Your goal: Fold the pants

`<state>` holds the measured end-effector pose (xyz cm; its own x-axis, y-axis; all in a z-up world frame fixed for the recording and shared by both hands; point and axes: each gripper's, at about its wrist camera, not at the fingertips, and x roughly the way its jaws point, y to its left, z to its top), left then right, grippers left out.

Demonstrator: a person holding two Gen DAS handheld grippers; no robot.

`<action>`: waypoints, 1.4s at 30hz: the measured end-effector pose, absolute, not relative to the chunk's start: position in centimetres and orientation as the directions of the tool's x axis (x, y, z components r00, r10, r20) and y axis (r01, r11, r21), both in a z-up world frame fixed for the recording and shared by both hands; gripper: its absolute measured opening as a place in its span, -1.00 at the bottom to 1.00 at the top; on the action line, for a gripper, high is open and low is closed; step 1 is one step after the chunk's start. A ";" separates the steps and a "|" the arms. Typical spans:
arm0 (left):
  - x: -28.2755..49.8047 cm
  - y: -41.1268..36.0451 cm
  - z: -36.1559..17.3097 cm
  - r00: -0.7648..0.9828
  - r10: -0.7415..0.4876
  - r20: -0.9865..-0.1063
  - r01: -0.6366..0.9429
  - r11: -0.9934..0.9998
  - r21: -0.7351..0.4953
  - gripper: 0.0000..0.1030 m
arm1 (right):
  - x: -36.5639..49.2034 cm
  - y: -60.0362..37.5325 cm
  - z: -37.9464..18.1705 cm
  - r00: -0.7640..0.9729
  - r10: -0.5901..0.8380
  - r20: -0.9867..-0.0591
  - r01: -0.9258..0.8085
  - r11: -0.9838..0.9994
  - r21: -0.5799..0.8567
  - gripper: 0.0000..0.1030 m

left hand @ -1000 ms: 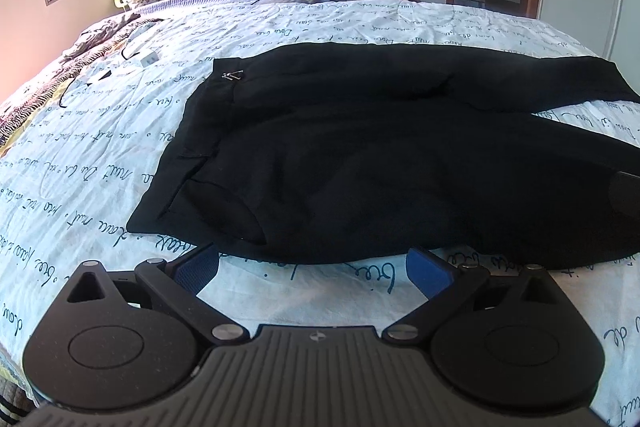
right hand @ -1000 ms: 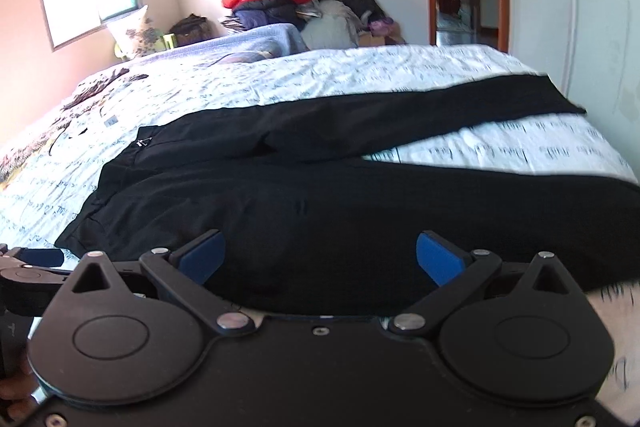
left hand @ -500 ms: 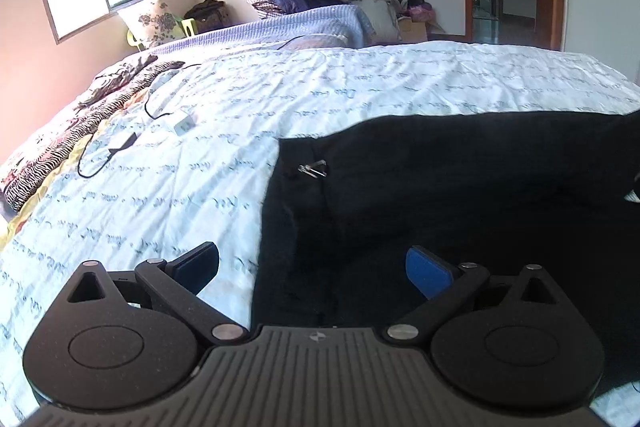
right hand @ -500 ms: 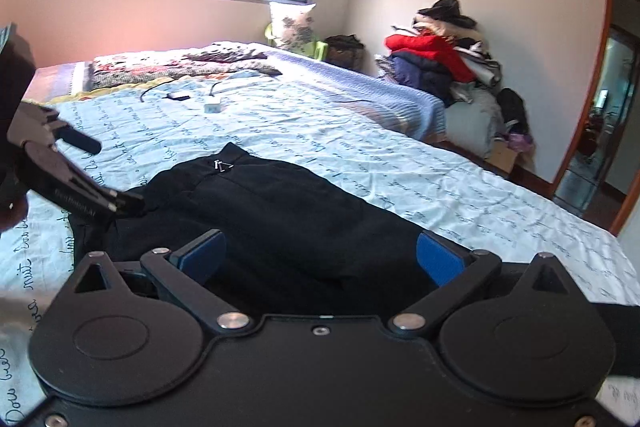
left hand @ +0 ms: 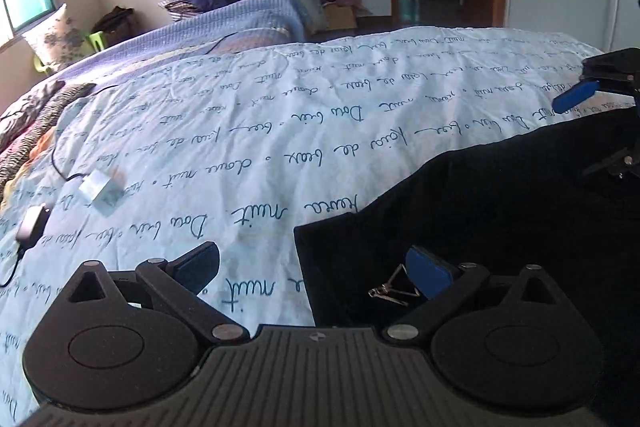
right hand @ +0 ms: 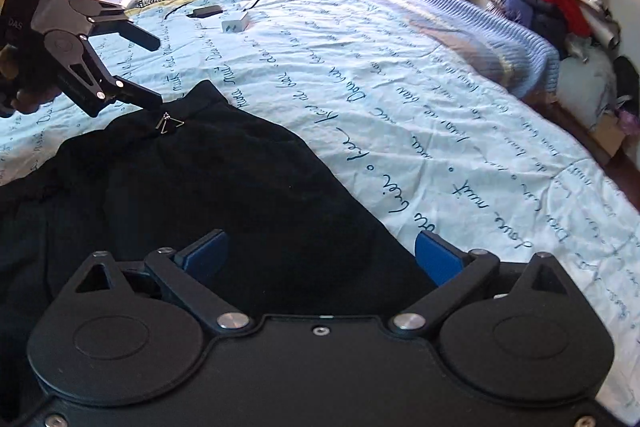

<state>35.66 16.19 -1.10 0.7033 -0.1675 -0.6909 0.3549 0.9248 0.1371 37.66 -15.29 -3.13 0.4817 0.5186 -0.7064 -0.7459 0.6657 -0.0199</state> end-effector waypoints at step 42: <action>36.3 14.9 0.5 0.795 -0.200 -0.573 0.358 0.917 0.177 -0.79 | 33.4 -10.0 -1.5 0.801 0.310 -0.512 -0.585 0.588 -0.559 -0.88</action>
<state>36.31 14.87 0.46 0.7950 -0.2004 -0.5725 0.3583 0.9167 0.1766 33.43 -10.02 -1.53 0.8010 0.3101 -0.5121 -0.5849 0.5879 -0.5588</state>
